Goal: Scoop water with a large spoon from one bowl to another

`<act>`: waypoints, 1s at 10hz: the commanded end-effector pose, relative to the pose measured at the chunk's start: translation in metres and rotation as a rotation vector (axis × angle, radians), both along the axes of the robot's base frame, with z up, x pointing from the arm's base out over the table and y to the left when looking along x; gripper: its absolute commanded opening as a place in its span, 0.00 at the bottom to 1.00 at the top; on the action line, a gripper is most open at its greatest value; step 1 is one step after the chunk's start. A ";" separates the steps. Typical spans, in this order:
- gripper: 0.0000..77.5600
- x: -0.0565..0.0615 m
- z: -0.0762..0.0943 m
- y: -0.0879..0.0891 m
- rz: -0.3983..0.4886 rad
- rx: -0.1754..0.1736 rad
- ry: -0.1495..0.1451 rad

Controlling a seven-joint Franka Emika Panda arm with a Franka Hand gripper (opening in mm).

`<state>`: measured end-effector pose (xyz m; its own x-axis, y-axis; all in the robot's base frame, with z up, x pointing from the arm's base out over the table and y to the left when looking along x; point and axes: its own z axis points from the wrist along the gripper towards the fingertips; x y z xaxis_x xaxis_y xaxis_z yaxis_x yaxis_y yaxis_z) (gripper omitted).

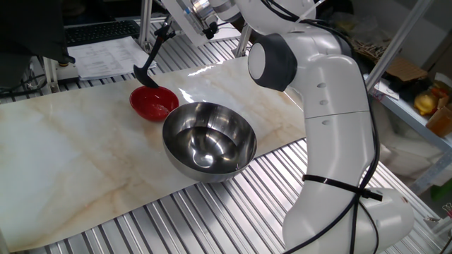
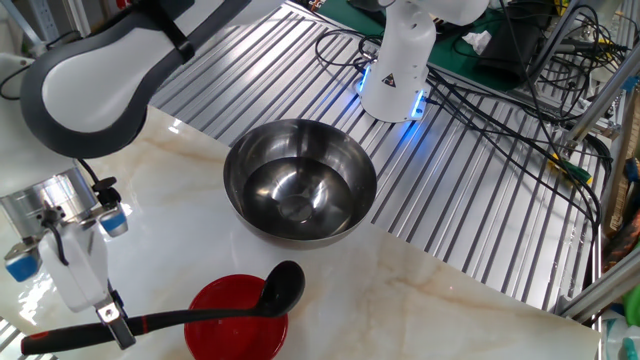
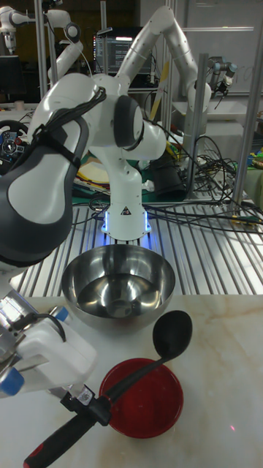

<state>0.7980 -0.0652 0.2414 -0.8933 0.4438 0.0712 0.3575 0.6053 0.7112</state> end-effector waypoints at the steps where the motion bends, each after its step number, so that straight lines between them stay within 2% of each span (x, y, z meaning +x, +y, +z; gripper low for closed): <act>1: 0.02 0.001 0.008 -0.001 0.028 -0.233 0.011; 3: 0.02 0.001 0.011 -0.001 0.031 -0.290 0.016; 4: 0.02 0.001 0.016 -0.001 0.035 -0.339 0.025; 5: 0.02 0.001 0.016 -0.001 0.035 -0.339 0.025; 6: 0.02 0.001 0.021 -0.001 0.041 -0.400 0.033; 10: 0.02 0.000 0.029 -0.002 0.053 -0.547 0.033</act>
<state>0.7967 -0.0649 0.2478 -0.9107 0.4119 -0.0307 0.3486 0.8063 0.4780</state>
